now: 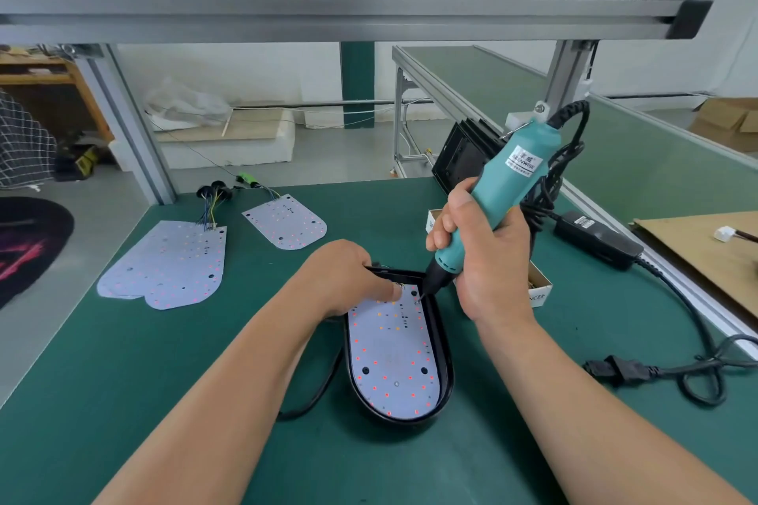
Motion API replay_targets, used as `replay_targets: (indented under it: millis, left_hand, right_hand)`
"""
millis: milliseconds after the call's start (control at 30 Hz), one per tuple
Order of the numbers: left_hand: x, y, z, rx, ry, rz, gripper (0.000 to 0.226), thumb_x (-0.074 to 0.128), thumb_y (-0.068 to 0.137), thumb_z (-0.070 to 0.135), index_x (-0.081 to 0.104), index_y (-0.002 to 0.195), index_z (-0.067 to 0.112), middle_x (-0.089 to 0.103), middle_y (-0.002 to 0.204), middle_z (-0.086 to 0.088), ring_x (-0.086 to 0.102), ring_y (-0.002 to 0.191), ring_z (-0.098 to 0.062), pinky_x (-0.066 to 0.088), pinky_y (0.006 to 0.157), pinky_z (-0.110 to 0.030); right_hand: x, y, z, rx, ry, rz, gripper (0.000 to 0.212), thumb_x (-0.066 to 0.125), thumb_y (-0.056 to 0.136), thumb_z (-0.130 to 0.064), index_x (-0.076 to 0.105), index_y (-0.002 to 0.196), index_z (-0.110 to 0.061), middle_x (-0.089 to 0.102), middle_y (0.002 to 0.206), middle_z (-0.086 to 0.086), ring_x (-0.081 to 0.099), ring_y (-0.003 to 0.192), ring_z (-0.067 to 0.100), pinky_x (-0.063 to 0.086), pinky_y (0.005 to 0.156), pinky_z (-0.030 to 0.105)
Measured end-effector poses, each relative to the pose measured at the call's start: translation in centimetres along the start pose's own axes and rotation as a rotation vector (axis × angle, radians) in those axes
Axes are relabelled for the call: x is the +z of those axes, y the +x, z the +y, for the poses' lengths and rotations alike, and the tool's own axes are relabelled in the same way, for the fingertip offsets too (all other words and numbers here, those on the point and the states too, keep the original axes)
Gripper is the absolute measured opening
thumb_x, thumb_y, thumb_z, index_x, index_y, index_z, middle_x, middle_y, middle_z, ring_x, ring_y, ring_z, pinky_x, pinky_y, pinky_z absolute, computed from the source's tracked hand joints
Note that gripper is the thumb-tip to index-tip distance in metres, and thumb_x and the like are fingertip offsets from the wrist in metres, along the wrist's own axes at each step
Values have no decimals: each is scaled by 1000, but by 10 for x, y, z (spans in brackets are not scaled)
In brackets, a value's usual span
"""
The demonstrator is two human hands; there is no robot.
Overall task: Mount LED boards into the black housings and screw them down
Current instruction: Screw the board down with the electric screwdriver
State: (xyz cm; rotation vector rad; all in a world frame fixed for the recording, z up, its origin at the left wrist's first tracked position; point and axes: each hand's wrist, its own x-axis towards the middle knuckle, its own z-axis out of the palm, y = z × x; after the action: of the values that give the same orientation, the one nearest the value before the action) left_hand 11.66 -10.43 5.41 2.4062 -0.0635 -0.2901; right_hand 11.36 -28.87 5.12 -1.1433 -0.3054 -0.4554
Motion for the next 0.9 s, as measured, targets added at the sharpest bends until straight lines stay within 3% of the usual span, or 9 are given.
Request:
replay_targets:
  millis: [167, 333, 500, 633, 900]
  left_hand:
    - [-3, 1, 7, 23, 111, -21, 46, 87, 79, 45, 55, 69, 14, 44, 61, 3, 40, 56, -20, 27, 53, -29]
    - [-3, 4, 14, 63, 210, -70, 43, 79, 85, 43, 64, 88, 3, 50, 73, -3, 46, 66, -22, 34, 65, -33]
    - [-2, 3, 11, 57, 218, -60, 46, 79, 80, 49, 47, 71, 17, 40, 69, 0, 38, 63, -21, 29, 61, -33]
    - [1, 3, 11, 61, 200, -33, 55, 82, 79, 54, 41, 69, 18, 35, 64, 1, 32, 59, -21, 22, 57, -33]
    - [4, 0, 14, 49, 142, -38, 58, 84, 80, 41, 34, 65, 19, 29, 63, 1, 27, 59, -23, 17, 56, -33]
  right_hand:
    - [2, -1, -1, 3, -3, -55, 12, 68, 99, -18, 57, 95, -14, 50, 70, 3, 47, 55, 26, 47, 60, 36]
    - [2, -1, -3, 10, 9, -64, 13, 68, 98, -17, 56, 95, -12, 50, 71, 3, 47, 54, 26, 48, 59, 37]
    - [1, -2, -3, 18, 12, -76, 14, 68, 98, -19, 56, 95, -12, 50, 71, 3, 48, 54, 26, 47, 59, 37]
    - [1, -2, -4, 27, 4, -84, 13, 67, 98, -19, 56, 95, -14, 50, 72, 2, 48, 55, 27, 47, 60, 38]
    - [2, -3, -7, 36, 22, -68, 14, 67, 97, -18, 56, 96, -12, 49, 70, 4, 46, 55, 27, 47, 60, 37]
